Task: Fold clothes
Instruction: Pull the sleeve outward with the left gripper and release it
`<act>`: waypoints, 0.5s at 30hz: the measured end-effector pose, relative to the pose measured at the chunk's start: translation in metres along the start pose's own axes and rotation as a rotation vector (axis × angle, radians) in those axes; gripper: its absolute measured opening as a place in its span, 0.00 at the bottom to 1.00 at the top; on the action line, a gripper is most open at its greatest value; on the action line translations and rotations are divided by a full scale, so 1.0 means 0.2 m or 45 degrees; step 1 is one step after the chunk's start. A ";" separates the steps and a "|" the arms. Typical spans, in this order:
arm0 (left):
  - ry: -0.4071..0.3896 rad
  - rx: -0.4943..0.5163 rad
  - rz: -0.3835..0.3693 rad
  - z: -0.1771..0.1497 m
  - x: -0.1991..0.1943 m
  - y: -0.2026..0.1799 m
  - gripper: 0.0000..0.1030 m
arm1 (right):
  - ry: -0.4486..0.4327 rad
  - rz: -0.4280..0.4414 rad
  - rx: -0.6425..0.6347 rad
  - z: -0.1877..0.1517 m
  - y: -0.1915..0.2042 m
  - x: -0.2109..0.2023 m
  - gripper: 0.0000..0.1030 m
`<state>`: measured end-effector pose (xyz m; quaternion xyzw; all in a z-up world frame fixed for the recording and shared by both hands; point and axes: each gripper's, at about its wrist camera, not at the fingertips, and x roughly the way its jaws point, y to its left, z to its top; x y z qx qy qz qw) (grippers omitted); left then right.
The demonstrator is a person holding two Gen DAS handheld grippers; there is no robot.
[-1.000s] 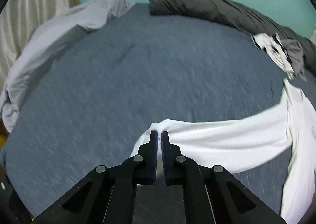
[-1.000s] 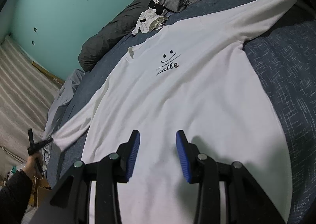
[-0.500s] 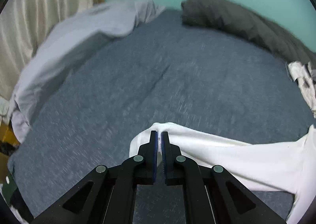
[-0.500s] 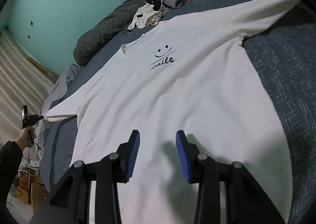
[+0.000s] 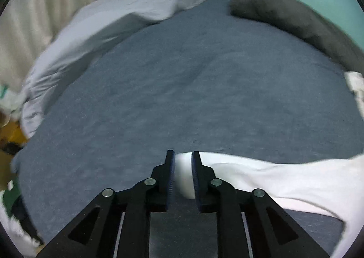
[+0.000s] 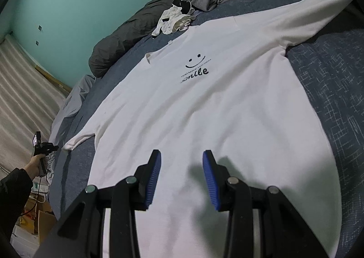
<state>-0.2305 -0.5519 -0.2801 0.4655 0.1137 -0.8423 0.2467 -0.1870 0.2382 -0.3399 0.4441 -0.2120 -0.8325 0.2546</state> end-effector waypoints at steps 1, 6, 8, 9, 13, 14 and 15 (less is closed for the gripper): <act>0.006 0.035 -0.077 0.01 0.00 -0.08 0.34 | -0.003 0.003 -0.001 0.00 0.00 0.00 0.37; 0.066 0.289 -0.382 -0.02 0.00 -0.71 0.39 | -0.013 0.005 -0.013 0.02 0.01 -0.02 0.37; 0.096 0.381 -0.479 -0.06 0.02 -0.99 0.40 | -0.017 0.004 -0.019 0.03 0.01 -0.02 0.37; 0.109 0.425 -0.512 -0.08 0.03 -1.13 0.40 | -0.018 0.003 -0.023 0.04 0.01 -0.02 0.37; 0.128 0.564 -0.584 -0.14 0.10 -1.59 0.40 | -0.024 -0.011 -0.053 0.09 -0.01 -0.03 0.37; 0.129 0.580 -0.593 -0.15 0.13 -1.68 0.40 | -0.026 -0.016 -0.061 0.10 -0.02 -0.03 0.37; 0.129 0.584 -0.605 -0.15 0.17 -1.76 0.40 | -0.028 -0.020 -0.066 0.11 -0.02 -0.04 0.37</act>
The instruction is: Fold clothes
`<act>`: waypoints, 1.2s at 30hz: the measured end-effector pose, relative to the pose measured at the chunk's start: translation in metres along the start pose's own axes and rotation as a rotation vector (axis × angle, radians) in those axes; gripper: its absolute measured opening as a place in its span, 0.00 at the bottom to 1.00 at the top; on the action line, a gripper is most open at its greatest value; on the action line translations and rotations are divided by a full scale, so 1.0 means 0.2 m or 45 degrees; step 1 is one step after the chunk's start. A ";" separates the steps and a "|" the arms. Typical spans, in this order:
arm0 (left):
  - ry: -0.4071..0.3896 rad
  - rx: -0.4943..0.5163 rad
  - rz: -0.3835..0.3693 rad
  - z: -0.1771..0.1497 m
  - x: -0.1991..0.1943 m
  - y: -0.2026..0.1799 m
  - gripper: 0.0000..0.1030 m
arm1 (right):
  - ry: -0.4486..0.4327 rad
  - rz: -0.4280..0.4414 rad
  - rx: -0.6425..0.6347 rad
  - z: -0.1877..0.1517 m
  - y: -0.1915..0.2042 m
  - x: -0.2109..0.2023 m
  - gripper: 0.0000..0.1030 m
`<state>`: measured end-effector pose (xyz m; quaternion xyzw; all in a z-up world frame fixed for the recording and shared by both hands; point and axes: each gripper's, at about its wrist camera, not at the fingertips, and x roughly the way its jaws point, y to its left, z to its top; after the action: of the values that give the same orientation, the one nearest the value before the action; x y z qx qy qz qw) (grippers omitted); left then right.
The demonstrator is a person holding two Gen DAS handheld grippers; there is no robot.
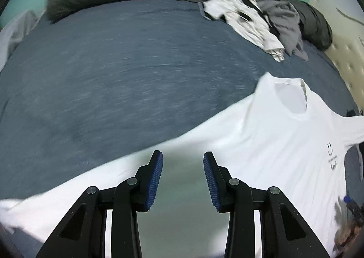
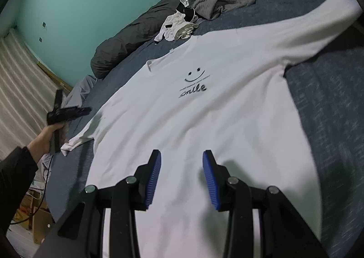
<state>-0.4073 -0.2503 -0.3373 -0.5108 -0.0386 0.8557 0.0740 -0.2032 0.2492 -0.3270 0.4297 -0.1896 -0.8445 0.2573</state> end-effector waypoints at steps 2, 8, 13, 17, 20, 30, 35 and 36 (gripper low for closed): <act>-0.005 0.000 -0.012 0.07 0.10 -0.07 0.40 | -0.001 0.004 0.002 0.02 -0.03 -0.01 0.37; -0.018 0.012 -0.045 0.19 0.24 -0.20 0.40 | -0.007 0.014 0.010 0.08 -0.09 -0.04 0.37; -0.008 0.074 -0.092 0.22 0.31 -0.28 0.27 | 0.001 0.016 0.044 0.09 -0.14 -0.03 0.37; 0.005 0.131 -0.082 0.22 0.32 -0.32 0.08 | 0.011 0.017 0.035 0.08 -0.14 -0.02 0.37; -0.036 0.101 -0.059 0.25 0.28 -0.30 0.07 | 0.008 0.014 0.015 0.08 -0.13 -0.02 0.37; -0.051 -0.049 0.046 0.38 0.35 -0.25 0.07 | 0.016 0.016 0.033 0.07 -0.16 -0.03 0.37; -0.019 -0.126 0.023 0.36 0.41 -0.22 0.10 | 0.016 0.018 0.036 0.07 -0.17 -0.04 0.37; -0.022 -0.137 0.019 0.36 0.41 -0.21 0.12 | 0.017 0.018 0.039 0.07 -0.18 -0.04 0.37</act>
<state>-0.5046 -0.1946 -0.3681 -0.5070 -0.0814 0.8572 0.0399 -0.2197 0.2831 -0.3337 0.4378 -0.2039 -0.8368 0.2579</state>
